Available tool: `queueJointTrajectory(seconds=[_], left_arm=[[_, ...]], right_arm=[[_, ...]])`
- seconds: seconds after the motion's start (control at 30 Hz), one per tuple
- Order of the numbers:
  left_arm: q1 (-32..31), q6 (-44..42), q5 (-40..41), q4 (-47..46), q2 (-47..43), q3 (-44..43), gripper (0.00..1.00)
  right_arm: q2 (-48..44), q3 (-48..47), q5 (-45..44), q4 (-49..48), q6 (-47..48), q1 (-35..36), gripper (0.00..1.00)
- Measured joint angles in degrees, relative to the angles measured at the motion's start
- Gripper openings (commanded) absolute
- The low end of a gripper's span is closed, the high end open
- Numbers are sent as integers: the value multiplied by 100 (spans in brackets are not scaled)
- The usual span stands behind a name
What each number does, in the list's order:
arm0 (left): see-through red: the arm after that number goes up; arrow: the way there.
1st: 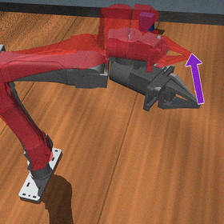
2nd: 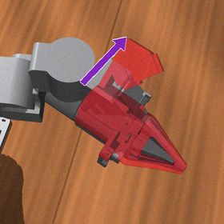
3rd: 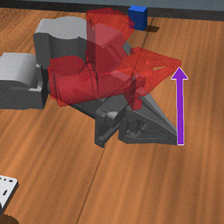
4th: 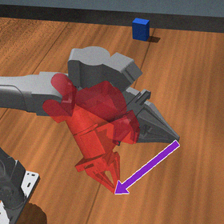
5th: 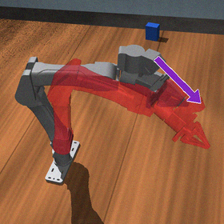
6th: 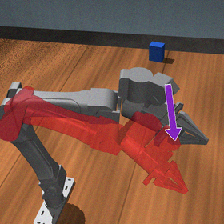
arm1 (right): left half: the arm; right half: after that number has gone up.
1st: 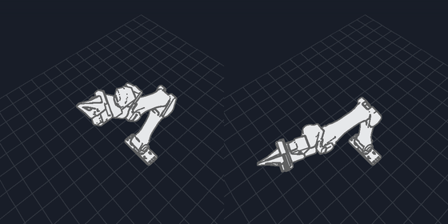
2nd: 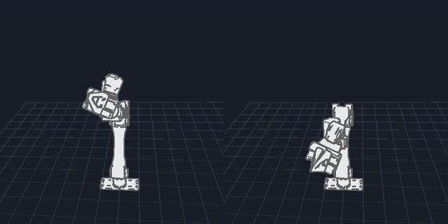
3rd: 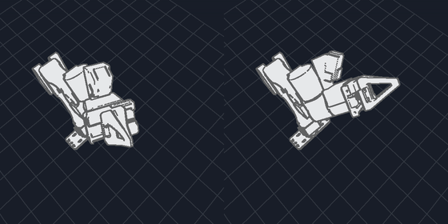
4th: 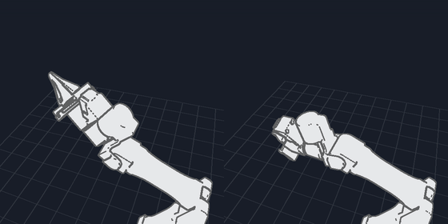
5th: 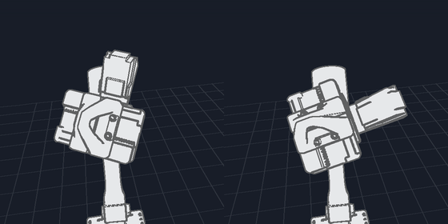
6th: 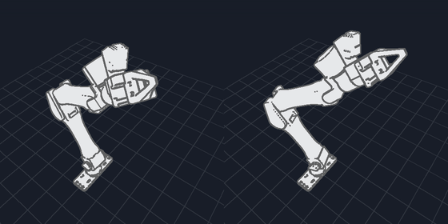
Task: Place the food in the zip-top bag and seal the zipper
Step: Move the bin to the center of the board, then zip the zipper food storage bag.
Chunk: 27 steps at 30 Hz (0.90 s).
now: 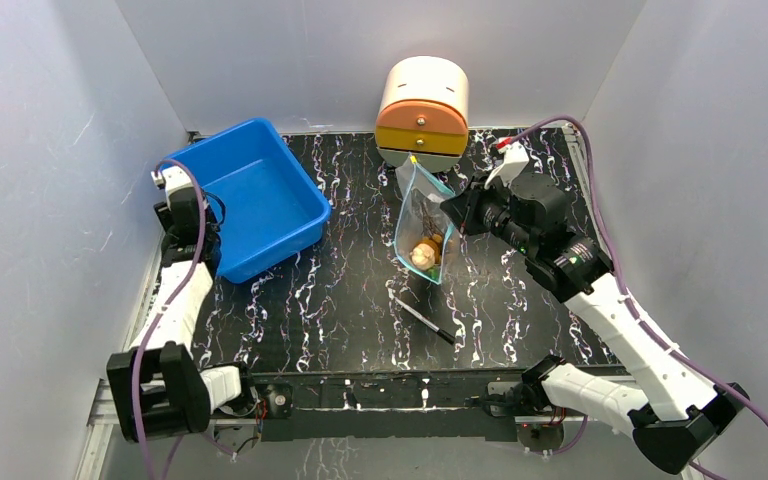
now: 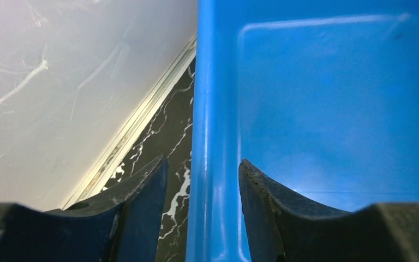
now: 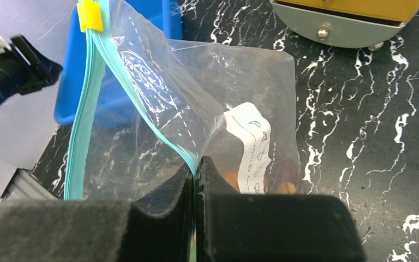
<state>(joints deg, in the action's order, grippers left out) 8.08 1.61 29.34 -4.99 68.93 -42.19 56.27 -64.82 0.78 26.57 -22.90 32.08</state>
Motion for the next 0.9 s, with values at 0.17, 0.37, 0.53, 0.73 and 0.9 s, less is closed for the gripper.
queueJointTrajectory(seconds=[0.17,0.37,0.53,0.73,0.9], left_arm=[[4,348,-863,573,-629,-527,50],[-273,205,-2612,807,-1180,-984,50],[-734,-116,-4533,667,-1305,-1204,50],[-1207,-247,-6791,245,-1475,-1080,51],[-1672,-39,-8437,-498,-1790,-629,54]], right_arm=[[-24,44,343,-13,24,0,0],[-98,195,1058,-13,125,0,0],[-70,192,1725,-15,192,0,0],[168,177,2708,-20,201,0,0],[522,164,3383,-13,201,0,0]])
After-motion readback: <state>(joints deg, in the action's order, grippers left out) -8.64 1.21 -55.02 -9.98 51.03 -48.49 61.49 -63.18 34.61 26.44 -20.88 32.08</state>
